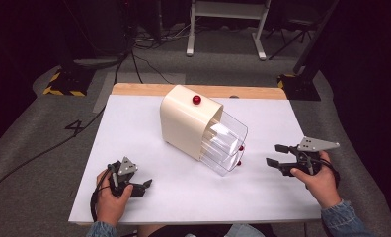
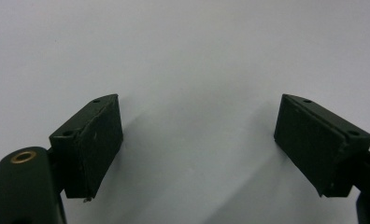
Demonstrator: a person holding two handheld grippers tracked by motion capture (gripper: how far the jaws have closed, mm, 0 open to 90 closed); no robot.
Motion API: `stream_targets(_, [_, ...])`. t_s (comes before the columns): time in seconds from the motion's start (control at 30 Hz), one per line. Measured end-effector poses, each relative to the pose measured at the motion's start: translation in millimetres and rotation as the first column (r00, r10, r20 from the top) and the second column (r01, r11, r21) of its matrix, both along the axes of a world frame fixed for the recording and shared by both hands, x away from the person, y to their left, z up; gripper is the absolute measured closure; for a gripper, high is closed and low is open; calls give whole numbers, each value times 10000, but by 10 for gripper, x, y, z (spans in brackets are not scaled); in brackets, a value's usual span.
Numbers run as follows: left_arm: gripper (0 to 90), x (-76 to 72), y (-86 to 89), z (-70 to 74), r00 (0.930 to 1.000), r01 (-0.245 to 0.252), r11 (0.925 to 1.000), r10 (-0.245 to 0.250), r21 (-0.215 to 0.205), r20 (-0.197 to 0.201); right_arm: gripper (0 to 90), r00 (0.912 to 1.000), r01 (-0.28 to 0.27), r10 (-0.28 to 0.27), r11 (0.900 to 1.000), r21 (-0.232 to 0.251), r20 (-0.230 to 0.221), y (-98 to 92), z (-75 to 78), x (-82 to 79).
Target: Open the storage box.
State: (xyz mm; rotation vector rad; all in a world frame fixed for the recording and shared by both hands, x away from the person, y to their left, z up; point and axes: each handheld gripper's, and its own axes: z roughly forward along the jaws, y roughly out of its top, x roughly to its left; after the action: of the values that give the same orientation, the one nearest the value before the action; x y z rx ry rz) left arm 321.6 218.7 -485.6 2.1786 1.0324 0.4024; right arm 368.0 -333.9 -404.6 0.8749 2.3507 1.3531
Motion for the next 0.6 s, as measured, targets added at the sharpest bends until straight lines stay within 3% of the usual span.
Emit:
stream_targets(0.23, [158,0,0,0,10000,-1,10000,1,1,-2,209,9996,280,-277,9991,-316,71,-180,-111,-37])
stream_targets(0.27, [158,0,0,0,10000,1,10000,-1,-9,-6,187,9995,317,-316,9981,-528,24,-230,-166,-36])
stream_targets(0.53, [157,3,2,0,10000,12,10000,-12,-19,-17,170,9960,643,-698,9934,-954,-563,-404,-368,12])
stream_targets(0.6, [157,4,3,0,10000,18,10000,-19,-15,-7,170,9918,799,-898,9910,-1075,-911,-480,-451,62])
